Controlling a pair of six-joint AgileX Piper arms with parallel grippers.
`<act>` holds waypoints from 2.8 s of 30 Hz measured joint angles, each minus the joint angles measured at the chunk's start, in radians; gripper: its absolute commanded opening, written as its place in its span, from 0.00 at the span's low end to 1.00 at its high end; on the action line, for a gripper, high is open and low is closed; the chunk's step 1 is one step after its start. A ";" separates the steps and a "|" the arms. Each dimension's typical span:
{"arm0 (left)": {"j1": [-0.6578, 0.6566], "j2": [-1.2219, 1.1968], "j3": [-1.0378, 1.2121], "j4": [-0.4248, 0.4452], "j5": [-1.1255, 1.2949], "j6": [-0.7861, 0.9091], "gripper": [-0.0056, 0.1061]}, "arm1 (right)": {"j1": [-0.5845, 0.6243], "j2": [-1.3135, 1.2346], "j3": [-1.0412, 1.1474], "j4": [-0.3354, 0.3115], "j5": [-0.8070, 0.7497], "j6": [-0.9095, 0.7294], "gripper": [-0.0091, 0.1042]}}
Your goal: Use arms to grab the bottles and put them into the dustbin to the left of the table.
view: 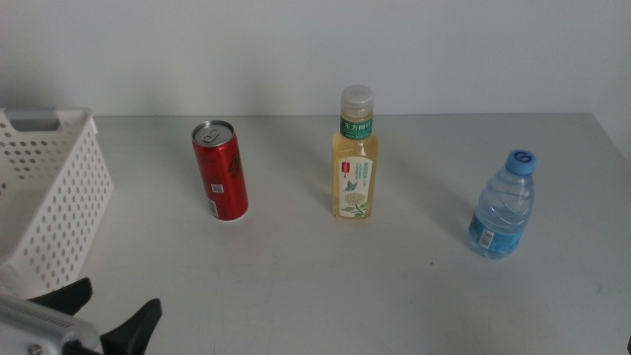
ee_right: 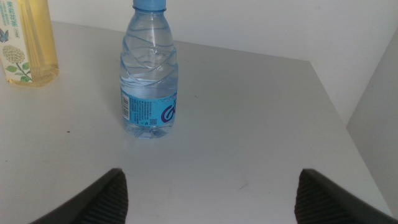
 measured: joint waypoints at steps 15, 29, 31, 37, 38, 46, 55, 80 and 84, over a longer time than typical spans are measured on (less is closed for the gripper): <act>-0.064 0.672 -0.008 -0.050 -0.756 0.000 0.89 | 0.000 0.000 0.000 0.000 0.000 0.000 0.70; -0.064 0.787 -0.011 -0.064 -0.781 -0.072 0.89 | 0.000 0.000 0.000 0.000 0.000 0.000 0.70; -0.064 0.787 -0.011 -0.064 -0.782 -0.085 0.89 | 0.000 0.000 0.000 0.000 0.000 0.000 0.70; -0.064 0.788 -0.013 -0.064 -0.782 -0.124 0.89 | 0.000 0.000 0.000 0.000 0.000 0.000 0.70; -0.064 0.791 -0.019 -0.064 -0.782 -0.124 0.89 | 0.000 0.000 0.000 0.000 0.000 0.000 0.70; -0.064 0.856 -0.166 -0.090 -0.780 -0.085 0.89 | 0.000 0.000 0.000 0.000 0.000 0.000 0.70; 0.033 0.922 -0.342 0.020 -0.659 -0.070 0.89 | 0.000 0.000 0.000 0.000 0.000 0.000 0.70; 0.148 1.217 -0.715 0.280 -0.513 -0.154 0.89 | 0.000 0.000 0.000 0.000 0.000 0.000 0.70; 0.148 1.277 -0.764 0.280 -0.513 -0.154 0.89 | 0.000 0.000 0.000 0.000 0.000 0.000 0.70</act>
